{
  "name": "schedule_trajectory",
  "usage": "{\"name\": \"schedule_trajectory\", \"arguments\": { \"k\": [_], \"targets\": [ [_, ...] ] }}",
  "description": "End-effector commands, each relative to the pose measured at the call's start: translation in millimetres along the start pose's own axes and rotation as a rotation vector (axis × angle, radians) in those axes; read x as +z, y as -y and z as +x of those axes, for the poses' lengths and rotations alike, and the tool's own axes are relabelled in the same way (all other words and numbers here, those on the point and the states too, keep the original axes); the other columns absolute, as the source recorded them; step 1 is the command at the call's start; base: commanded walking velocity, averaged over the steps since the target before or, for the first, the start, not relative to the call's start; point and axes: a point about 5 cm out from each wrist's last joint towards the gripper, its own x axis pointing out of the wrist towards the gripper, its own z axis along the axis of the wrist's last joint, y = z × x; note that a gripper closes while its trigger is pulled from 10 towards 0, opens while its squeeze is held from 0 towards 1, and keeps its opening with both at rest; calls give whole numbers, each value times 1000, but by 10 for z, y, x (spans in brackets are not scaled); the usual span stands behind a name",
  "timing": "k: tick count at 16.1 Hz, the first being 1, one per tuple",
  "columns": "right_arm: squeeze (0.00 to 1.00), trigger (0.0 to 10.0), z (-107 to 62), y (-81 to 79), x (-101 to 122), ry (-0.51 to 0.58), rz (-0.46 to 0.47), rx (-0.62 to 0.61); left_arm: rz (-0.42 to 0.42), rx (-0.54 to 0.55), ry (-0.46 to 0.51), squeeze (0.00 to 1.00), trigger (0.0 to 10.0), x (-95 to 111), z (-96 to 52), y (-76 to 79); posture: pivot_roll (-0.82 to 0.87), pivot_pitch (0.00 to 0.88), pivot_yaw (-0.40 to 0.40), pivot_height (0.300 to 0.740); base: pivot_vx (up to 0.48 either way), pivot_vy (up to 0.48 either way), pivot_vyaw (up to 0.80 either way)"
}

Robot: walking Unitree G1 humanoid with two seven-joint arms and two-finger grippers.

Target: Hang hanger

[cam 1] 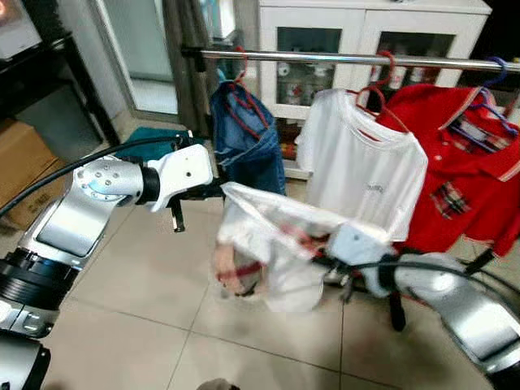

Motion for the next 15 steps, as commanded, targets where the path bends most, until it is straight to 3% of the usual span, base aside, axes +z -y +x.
{"name": "schedule_trajectory", "arguments": {
  "k": [1,2,3,6,7,8,9,11,12,14,15],
  "targets": [
    [0,10000,-37,-33,88,56,10,47,13,27,-11,0,0,10,-46,-56,-62,0,90,740,0,0,0],
    [0,10000,-49,-60,134,91,19,74,14,27,-11,0,0,8,-41,-56,-59,0,85,740,0,0,0],
    [0,10000,-86,-102,250,199,71,127,14,22,-12,0,0,4,-41,-45,-60,0,84,740,0,0,0],
    [0,10000,-213,-119,278,252,86,210,27,-14,-51,0,0,-51,-54,-16,-61,0,85,740,0,0,0],
    [0,10000,-246,-78,320,304,125,192,31,-19,-58,0,0,-63,-50,-9,-62,0,85,740,0,0,0],
    [0,10000,-301,-67,390,385,200,226,31,-21,-60,0,0,-70,-41,-3,-65,0,86,740,0,0,0],
    [0,10000,-353,-103,398,398,226,288,35,-24,-66,0,0,-78,-33,0,-65,0,86,740,0,0,0],
    [0,10000,-347,-119,239,253,162,284,47,-28,-82,0,0,-93,-34,-3,-65,0,86,740,0,0,0],
    [0,10000,-267,26,139,181,143,137,46,-26,-68,0,0,-73,-41,-16,-65,0,86,740,0,0,0],
    [0,10000,-224,59,202,209,156,102,44,-29,-43,0,0,-30,-27,-15,-65,0,86,740,0,0,0],
    [0,10000,-185,104,155,137,126,49,42,-34,-30,0,0,-8,-18,-8,-62,0,83,740,0,0,0]
  ]
}}
